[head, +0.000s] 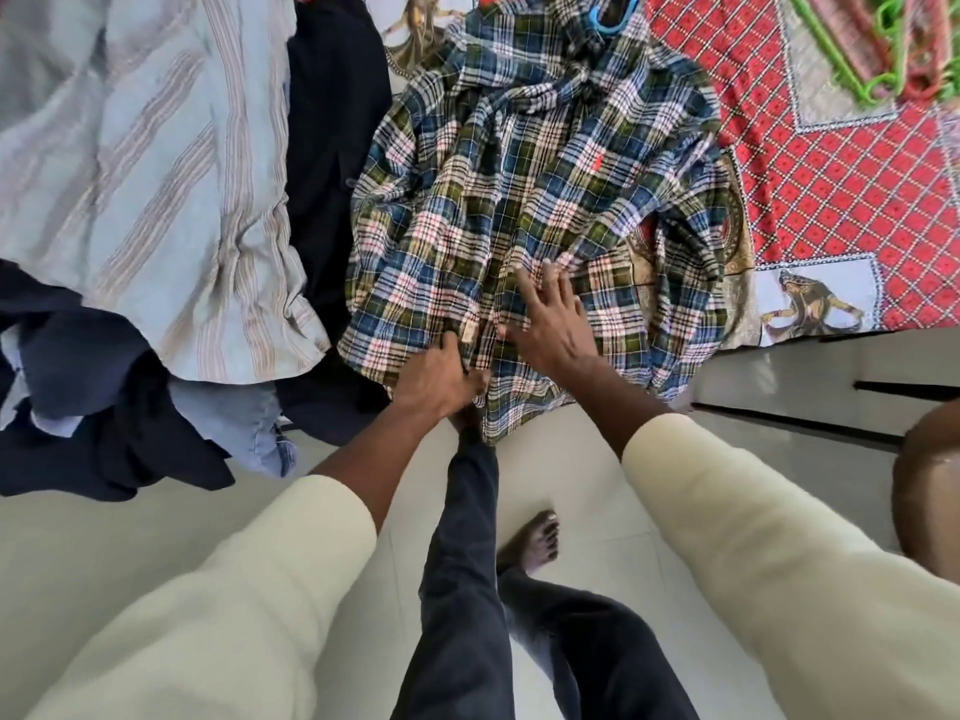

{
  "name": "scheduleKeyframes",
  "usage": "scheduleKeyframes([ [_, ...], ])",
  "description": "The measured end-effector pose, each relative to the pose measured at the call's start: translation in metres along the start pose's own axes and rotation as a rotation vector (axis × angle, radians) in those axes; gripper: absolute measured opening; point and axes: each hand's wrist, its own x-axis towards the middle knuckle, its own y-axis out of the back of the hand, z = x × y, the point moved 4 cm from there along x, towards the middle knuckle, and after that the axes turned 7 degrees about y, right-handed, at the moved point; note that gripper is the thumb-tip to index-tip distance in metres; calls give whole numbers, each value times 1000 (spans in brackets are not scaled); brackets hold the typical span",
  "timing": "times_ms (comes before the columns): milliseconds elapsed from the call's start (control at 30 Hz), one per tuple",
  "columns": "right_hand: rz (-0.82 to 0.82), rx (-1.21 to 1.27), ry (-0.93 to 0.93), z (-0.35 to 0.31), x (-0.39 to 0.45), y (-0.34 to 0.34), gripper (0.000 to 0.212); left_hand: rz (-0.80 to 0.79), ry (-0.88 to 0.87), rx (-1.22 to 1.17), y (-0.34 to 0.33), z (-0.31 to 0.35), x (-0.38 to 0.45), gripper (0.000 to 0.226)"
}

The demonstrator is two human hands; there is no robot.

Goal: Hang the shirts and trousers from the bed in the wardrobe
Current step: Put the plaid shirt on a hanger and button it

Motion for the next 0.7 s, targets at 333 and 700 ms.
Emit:
scheduleKeyframes([
  [333, 86, -92, -329, 46, -15, 27, 35, -1291, -3, 628, -34, 7, -50, 35],
  [700, 32, 57, -57, 23, 63, 69, 65, -189, -140, -681, 128, 88, 135, 18],
])
